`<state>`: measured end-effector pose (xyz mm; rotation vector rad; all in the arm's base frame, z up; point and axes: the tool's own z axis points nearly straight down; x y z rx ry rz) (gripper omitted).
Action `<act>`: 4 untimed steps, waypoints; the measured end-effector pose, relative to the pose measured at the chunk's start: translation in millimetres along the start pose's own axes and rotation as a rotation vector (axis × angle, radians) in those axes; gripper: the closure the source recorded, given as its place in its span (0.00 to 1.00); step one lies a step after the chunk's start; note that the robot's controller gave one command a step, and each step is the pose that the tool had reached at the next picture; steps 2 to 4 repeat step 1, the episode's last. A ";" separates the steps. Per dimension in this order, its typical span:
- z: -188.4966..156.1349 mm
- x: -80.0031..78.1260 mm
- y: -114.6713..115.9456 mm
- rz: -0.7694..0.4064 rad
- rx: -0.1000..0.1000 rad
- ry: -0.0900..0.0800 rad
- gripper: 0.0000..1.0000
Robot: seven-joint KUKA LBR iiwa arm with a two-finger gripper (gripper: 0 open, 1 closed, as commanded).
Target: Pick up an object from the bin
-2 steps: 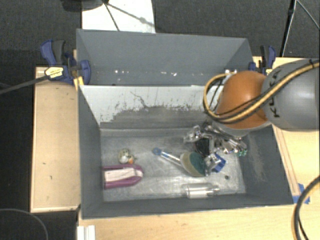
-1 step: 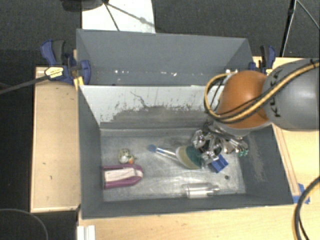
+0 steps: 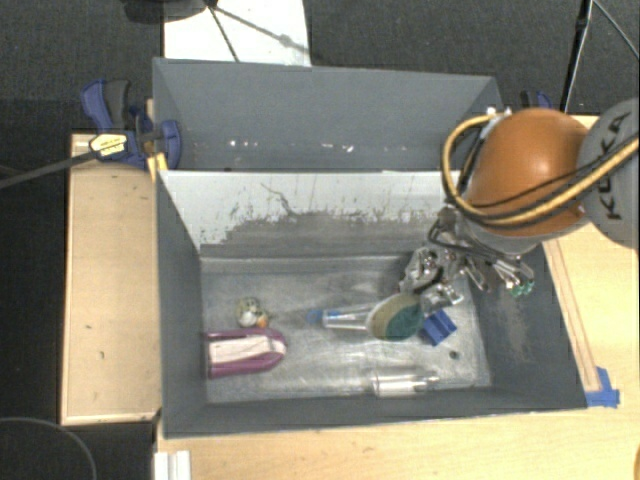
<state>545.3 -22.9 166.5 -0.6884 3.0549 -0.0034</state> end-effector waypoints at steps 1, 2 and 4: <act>-107.9 1.3 9.2 -0.351 -0.001 0.000 1.00; -107.9 1.3 9.2 -0.351 -0.001 0.000 1.00; -107.9 1.3 9.2 -0.351 -0.001 0.000 1.00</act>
Offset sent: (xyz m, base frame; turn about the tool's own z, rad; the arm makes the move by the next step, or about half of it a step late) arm -0.0078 0.0074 0.1048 -0.3522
